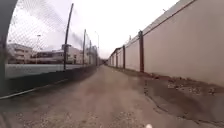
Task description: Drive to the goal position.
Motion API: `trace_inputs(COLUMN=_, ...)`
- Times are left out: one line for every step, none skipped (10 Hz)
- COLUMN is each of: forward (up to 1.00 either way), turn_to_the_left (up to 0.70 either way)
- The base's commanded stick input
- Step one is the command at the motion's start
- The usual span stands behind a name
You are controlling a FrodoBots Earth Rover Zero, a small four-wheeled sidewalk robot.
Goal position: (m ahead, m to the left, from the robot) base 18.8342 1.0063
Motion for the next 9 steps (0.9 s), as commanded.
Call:
trace_inputs(forward=0.70, turn_to_the_left=0.00)
trace_inputs(forward=0.70, turn_to_the_left=0.00)
trace_inputs(forward=0.70, turn_to_the_left=0.00)
trace_inputs(forward=0.70, turn_to_the_left=0.00)
trace_inputs(forward=0.70, turn_to_the_left=0.00)
trace_inputs(forward=0.70, turn_to_the_left=-0.03)
trace_inputs(forward=0.70, turn_to_the_left=-0.27)
trace_inputs(forward=0.70, turn_to_the_left=-0.35)
trace_inputs(forward=0.70, turn_to_the_left=0.00)
